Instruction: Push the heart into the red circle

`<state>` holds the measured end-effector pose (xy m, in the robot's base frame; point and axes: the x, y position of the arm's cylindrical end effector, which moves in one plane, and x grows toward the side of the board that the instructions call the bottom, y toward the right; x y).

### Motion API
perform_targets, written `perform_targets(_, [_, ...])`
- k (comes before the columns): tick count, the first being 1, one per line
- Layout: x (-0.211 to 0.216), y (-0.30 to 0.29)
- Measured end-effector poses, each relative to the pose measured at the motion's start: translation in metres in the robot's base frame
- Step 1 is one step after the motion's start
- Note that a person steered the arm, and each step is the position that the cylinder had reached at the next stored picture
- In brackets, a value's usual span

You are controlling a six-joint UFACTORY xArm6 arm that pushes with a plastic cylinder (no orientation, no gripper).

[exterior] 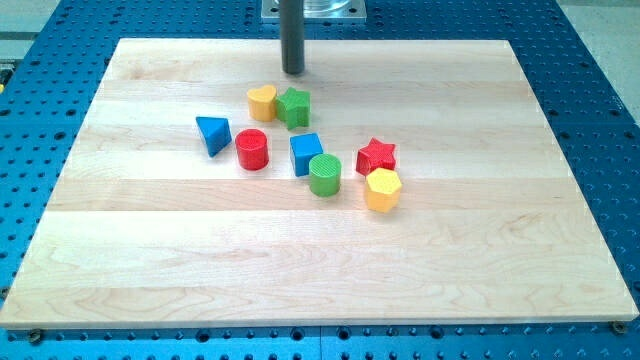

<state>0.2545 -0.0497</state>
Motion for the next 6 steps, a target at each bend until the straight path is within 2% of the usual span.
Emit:
perform_targets(3, [0.090,-0.029])
perform_targets(4, [0.150,-0.036])
perform_targets(6, [0.151,-0.032])
